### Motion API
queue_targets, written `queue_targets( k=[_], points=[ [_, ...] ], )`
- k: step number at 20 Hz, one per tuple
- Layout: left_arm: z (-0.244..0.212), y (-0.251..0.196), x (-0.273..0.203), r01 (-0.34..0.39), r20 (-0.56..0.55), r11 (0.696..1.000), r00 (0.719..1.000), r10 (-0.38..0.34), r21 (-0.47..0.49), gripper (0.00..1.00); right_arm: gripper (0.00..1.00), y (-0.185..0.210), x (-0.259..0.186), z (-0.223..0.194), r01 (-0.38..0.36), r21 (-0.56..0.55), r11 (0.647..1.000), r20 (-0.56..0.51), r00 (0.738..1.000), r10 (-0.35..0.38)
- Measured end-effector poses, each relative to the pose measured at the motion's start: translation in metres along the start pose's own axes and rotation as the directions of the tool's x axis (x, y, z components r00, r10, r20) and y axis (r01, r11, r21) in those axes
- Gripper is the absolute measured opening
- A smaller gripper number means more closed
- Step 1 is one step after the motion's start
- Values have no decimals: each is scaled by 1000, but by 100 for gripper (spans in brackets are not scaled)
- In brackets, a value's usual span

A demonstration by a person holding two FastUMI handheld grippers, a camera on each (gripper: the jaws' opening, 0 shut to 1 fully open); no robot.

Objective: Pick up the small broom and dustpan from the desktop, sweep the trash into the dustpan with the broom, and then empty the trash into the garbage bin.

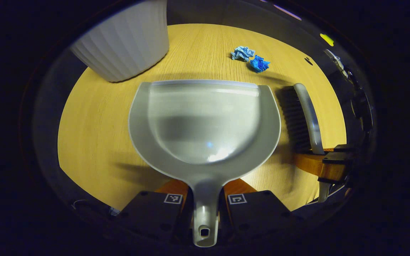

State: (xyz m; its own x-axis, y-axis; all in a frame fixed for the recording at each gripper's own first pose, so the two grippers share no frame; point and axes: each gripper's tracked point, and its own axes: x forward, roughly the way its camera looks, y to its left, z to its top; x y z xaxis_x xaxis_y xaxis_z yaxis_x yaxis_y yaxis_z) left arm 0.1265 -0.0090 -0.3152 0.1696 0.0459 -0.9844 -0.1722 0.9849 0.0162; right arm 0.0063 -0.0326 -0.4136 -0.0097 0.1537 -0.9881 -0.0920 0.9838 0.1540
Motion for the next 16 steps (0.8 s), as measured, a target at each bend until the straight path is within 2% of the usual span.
queue_targets(
  k=[4,8,11,13,16],
  points=[
    [-3,2,1,16,10,999,1000,-17,28,30,28,-6,-8,20,-52,44,998,24,998,51],
    [-12,8,-2,7,-49,995,999,-2,96,30,28,-46,-33,84,91,-50,995,118,989,-85],
    [-13,17,-2,5,-88,982,996,12,189,30,28,-62,-47,140,160,-101,982,196,971,-138],
    [-12,27,-5,3,-118,970,993,26,243,30,28,-74,-49,170,236,-190,953,228,955,-191],
    [-8,40,-6,-1,-163,949,985,56,317,30,28,-81,-44,203,347,-338,875,250,929,-272]
  ],
)
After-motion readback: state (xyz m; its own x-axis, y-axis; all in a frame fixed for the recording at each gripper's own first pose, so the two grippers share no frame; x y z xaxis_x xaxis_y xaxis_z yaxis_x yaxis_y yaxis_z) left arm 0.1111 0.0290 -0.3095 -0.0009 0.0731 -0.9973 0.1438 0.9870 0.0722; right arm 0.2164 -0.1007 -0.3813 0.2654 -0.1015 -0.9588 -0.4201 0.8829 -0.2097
